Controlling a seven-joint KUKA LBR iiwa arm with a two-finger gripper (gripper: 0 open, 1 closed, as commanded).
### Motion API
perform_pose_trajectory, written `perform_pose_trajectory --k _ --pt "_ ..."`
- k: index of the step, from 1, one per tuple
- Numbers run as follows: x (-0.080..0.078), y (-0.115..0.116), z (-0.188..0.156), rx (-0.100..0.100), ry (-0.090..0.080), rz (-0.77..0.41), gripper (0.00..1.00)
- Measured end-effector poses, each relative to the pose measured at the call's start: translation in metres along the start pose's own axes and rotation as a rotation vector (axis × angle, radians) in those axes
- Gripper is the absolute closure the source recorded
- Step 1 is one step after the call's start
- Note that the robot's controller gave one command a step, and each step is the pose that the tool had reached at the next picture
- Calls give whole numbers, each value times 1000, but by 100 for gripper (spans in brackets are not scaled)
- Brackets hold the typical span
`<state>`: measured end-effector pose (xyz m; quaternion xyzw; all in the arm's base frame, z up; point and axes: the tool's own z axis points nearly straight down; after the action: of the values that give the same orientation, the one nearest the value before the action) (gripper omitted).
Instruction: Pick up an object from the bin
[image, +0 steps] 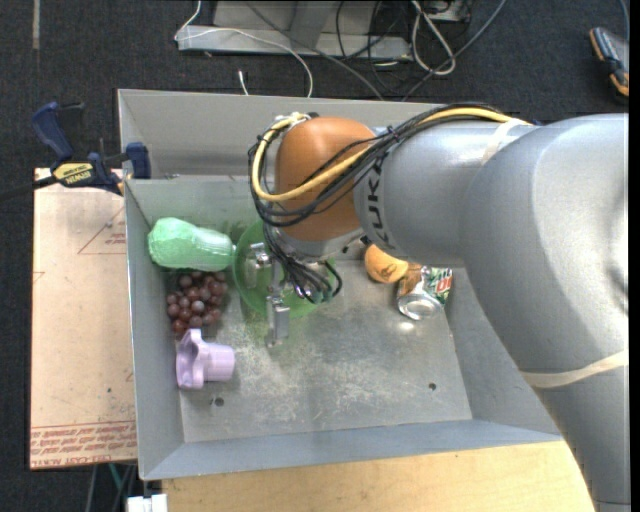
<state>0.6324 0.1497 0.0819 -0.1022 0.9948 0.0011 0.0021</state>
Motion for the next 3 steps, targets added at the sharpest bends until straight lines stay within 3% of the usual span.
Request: perform_pose_trajectory --k 1,2,3 --pt "-34 63 9 14 10 -272 0" --pt "2 -28 11 2 4 62 0" --pt "-28 86 5 38 9 -333 0"
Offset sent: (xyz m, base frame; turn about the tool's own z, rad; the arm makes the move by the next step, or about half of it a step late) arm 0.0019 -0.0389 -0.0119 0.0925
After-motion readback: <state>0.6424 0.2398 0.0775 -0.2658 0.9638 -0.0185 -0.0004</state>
